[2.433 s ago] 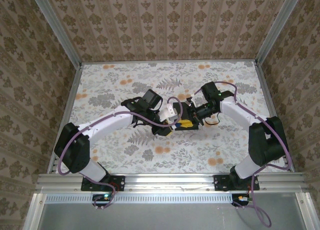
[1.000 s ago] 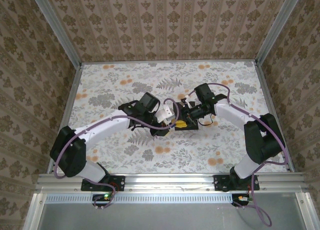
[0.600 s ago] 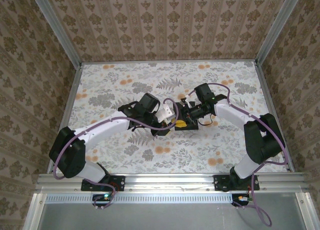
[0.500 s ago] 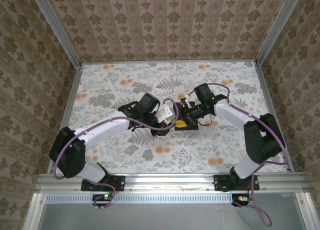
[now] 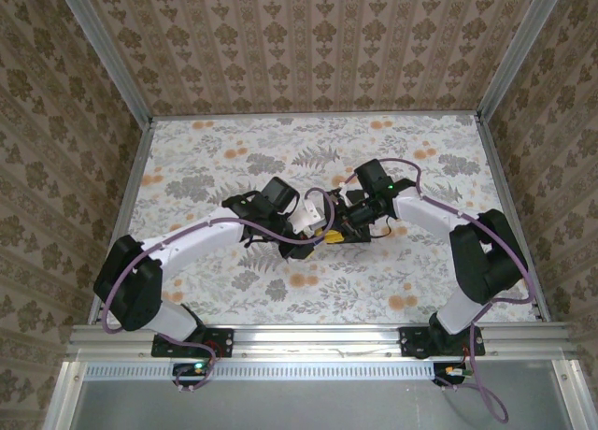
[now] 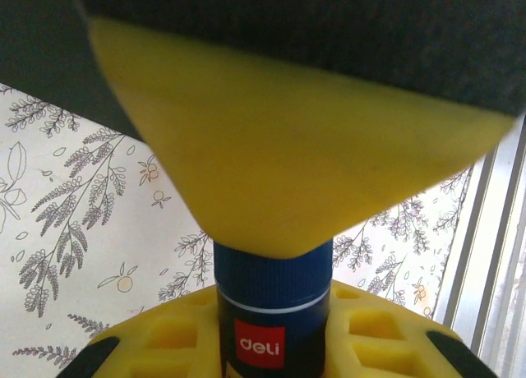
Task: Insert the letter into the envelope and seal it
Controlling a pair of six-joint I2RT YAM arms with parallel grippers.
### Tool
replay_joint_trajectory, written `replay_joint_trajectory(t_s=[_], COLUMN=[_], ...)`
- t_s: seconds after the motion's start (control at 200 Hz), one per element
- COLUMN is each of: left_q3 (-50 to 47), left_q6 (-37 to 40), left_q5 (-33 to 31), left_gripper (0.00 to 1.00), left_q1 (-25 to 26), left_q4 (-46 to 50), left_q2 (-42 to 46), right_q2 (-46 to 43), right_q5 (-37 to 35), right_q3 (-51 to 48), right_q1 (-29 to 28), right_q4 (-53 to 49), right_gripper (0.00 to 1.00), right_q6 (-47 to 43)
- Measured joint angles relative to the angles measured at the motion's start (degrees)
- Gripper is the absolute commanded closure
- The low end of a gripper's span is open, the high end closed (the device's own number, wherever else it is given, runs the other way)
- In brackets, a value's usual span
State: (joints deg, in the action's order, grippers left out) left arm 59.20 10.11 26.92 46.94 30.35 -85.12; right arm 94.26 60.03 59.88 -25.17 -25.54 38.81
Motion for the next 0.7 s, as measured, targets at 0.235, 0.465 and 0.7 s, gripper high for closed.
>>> replay_joint_trajectory(t_s=[0.235, 0.465, 0.7], left_q3=[0.02, 0.0, -0.09], left_q6=[-0.02, -0.26, -1.18], left_q5=[-1.7, -3.39, -3.39], left_gripper=[1.0, 1.0, 1.0], left_q1=[-0.09, -0.2, -0.85], left_q4=[0.09, 0.0, -0.28], left_q2=[0.0, 0.0, 0.13], right_q2=[0.0, 0.02, 0.22], right_q5=[-1.46, -2.93, -3.13], right_q3=[0.0, -0.28, -0.37], right_q1=[-0.66, -1.22, -1.27], right_q4=[2.1, 4.5, 6.21], right_gripper=[0.77, 0.78, 0.78], right_q6=[1.81, 3.04, 3.5])
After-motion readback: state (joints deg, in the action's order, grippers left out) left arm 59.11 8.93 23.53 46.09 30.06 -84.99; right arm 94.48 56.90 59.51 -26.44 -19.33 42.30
